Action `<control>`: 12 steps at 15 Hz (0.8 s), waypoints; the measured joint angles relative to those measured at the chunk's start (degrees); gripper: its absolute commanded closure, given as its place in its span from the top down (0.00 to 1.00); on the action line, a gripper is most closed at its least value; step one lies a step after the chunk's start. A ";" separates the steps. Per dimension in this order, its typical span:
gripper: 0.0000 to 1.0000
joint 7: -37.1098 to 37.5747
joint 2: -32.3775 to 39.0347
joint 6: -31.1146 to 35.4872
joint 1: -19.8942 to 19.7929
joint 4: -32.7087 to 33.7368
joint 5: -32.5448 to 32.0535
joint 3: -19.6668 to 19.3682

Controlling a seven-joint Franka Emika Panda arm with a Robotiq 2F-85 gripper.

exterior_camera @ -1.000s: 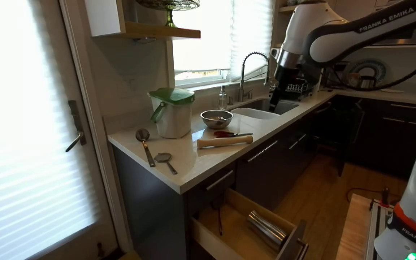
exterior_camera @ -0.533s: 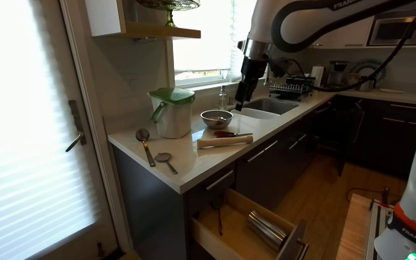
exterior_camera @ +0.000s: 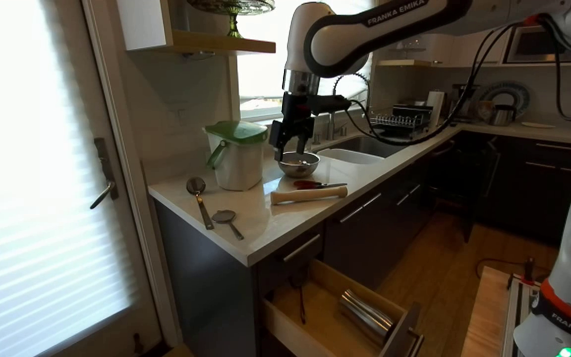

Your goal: Pick up the strainer on the counter and put it in the open drawer

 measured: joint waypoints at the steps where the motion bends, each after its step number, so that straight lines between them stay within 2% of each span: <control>1: 1.00 0.28 0.44 -0.04 0.06 0.47 0.00 0.01; 6: 1.00 0.63 0.46 0.22 0.10 1.14 0.49 -0.07; 12: 1.00 5.40 4.18 6.20 2.02 1.60 6.76 0.05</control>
